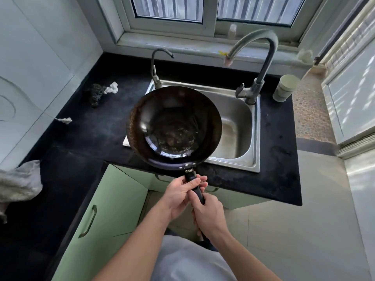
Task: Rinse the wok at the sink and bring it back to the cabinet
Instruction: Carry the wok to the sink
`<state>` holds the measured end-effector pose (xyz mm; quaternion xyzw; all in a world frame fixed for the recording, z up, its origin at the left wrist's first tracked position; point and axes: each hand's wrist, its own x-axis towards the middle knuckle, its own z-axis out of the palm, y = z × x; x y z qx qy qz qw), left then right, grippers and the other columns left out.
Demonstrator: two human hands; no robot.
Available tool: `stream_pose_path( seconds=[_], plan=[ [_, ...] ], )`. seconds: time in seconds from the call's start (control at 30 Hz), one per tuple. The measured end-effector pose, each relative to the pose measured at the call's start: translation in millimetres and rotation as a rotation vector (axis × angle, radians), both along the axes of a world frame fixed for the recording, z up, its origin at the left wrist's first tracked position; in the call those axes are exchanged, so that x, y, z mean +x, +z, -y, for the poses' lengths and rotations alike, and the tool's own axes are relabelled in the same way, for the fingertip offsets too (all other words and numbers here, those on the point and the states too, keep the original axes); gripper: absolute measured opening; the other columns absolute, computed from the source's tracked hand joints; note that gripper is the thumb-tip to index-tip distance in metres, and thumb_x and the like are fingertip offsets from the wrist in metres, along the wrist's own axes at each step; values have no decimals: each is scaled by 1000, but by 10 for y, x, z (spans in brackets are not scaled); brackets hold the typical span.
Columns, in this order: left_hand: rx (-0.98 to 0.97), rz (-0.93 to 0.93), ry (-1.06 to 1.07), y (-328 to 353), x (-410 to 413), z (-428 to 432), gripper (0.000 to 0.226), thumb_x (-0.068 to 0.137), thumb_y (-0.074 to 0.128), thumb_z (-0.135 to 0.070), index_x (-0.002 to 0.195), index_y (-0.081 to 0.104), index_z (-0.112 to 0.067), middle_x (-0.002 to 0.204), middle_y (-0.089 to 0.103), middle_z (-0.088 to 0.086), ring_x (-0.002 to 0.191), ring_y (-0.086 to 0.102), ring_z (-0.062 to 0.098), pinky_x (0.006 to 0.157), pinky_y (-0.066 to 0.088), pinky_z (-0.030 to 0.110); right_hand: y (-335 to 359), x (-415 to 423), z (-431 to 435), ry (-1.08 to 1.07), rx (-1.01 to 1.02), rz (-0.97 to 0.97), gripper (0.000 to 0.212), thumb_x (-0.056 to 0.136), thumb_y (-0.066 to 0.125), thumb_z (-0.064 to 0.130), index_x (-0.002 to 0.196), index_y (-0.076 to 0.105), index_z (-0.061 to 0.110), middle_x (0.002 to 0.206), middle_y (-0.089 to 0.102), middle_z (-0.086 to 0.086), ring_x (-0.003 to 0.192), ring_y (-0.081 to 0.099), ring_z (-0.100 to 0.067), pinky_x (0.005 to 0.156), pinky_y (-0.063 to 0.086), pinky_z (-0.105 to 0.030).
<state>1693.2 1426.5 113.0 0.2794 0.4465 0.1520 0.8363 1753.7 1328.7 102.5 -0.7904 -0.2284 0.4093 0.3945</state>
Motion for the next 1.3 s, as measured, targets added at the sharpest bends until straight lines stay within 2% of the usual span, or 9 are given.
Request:
stream_pose_path(
  seconds=[0.13, 0.27, 0.43, 0.63, 0.77, 0.83, 1.03, 1.13, 1.3],
  plan=[
    [-23, -15, 1, -79, 132, -202, 32, 93, 57, 1, 123, 54, 13, 113, 71, 17, 86, 73, 17, 76, 58, 25, -81, 108, -191, -32, -30, -17, 46, 91, 56, 46, 64, 59, 9, 56, 64, -9, 57, 65, -34, 59, 56, -50],
    [-32, -29, -44, -193, 240, -444, 30, 94, 55, 2, 122, 55, 11, 112, 70, 16, 84, 72, 16, 77, 59, 24, -181, 138, -420, -87, -40, -40, 42, 91, 55, 48, 62, 59, 17, 56, 63, -3, 53, 61, -27, 59, 56, -52],
    [-49, -45, -151, -289, 269, -751, 25, 95, 55, 1, 119, 59, 6, 116, 70, 15, 89, 71, 16, 76, 58, 24, -259, 76, -687, -171, -41, -44, 42, 92, 55, 47, 64, 59, 16, 52, 61, -2, 50, 59, -22, 56, 55, -50],
    [-136, -69, -244, -378, 196, -979, 24, 95, 57, -2, 118, 60, 1, 121, 70, 14, 103, 71, 22, 81, 58, 30, -345, -94, -866, -268, -63, -72, 36, 97, 56, 40, 66, 60, 21, 55, 61, 2, 50, 57, -18, 49, 47, -34],
    [-197, -80, -281, -440, 150, -1078, 27, 95, 58, -4, 122, 58, 0, 121, 71, 12, 106, 71, 26, 79, 59, 34, -447, -200, -950, -330, -70, -90, 39, 90, 54, 53, 69, 61, 21, 61, 64, -3, 53, 58, -21, 52, 45, -34],
    [-192, -90, -307, -459, 149, -1126, 27, 94, 58, -3, 121, 58, 2, 120, 71, 13, 106, 70, 27, 85, 58, 37, -482, -242, -984, -351, -69, -74, 42, 86, 52, 57, 68, 61, 20, 59, 64, -3, 51, 58, -20, 52, 45, -34],
    [-204, -124, -400, -554, 92, -1217, 26, 94, 60, -8, 117, 63, 3, 116, 73, 12, 109, 69, 25, 103, 50, 44, -576, -268, -1106, -373, -94, -5, 36, 95, 55, 40, 63, 59, 25, 55, 62, 2, 50, 58, -18, 52, 52, -38],
    [-202, -142, -446, -623, 50, -1282, 29, 95, 59, -12, 117, 64, 6, 114, 73, 13, 108, 70, 25, 105, 47, 45, -603, -320, -1169, -395, -94, -10, 36, 94, 53, 43, 66, 62, 22, 56, 63, 1, 52, 60, -17, 54, 53, -39],
    [-224, -143, -507, -670, 18, -1350, 33, 94, 62, -21, 112, 68, 6, 112, 74, 13, 108, 70, 24, 109, 42, 50, -594, -393, -1253, -457, -123, -30, 37, 97, 53, 36, 63, 60, 23, 54, 62, 2, 52, 59, -15, 56, 53, -39]
  ],
)
